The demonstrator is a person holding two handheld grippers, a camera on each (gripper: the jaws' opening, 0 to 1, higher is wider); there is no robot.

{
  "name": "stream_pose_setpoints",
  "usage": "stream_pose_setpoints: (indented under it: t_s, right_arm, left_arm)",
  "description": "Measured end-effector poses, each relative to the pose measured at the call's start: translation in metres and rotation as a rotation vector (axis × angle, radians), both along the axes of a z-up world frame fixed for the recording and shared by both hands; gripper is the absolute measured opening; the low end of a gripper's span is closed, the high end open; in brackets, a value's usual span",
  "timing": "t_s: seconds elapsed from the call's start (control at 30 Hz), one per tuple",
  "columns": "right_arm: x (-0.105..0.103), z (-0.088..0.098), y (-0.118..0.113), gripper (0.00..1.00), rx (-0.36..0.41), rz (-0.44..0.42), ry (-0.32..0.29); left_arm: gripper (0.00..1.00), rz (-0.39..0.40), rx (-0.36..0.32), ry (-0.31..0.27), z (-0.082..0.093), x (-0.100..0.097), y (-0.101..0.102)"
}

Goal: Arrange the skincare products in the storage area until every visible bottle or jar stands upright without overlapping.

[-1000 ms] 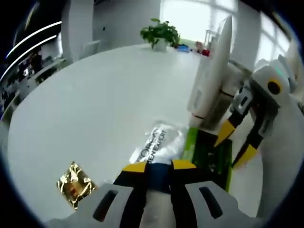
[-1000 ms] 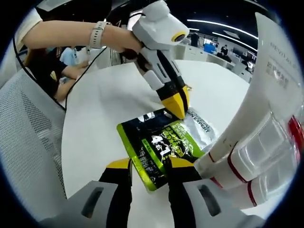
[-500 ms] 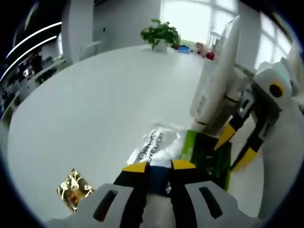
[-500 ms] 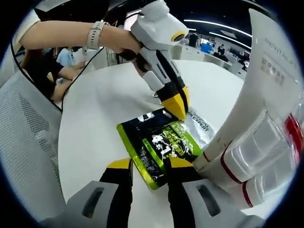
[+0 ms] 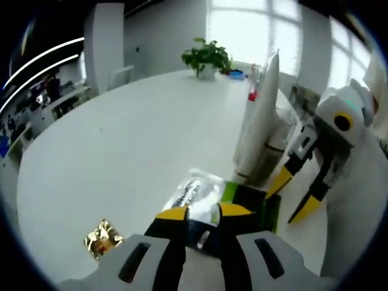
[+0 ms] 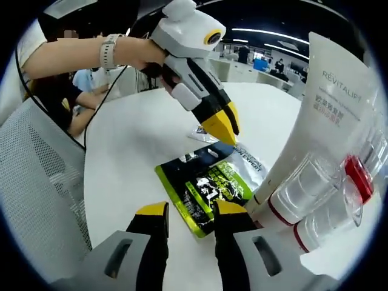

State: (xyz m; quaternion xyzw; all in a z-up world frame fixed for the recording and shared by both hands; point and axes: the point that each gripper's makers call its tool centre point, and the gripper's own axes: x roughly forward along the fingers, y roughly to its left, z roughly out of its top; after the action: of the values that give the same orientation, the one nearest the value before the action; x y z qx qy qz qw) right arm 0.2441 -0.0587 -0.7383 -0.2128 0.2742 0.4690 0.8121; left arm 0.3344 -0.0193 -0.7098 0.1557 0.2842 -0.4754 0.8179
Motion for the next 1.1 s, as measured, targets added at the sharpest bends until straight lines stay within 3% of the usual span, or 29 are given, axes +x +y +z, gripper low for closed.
stream_pose_setpoints:
  t_s: [0.37,0.57,1.1]
  right_arm:
    - [-0.013,0.027,-0.01,0.31,0.056,-0.04,-0.012]
    - [-0.019,0.043,-0.019,0.35,0.086,-0.086,-0.014]
    - [-0.026,0.078,-0.048,0.64,0.091,-0.182,-0.038]
  left_arm:
    - [0.24,0.122,0.01,-0.049,0.028,-0.037,0.017]
    - [0.3,0.179,0.032,-0.031,0.033,-0.061,0.028]
    - [0.46,0.268,-0.018,-0.018,0.058,-0.097,0.041]
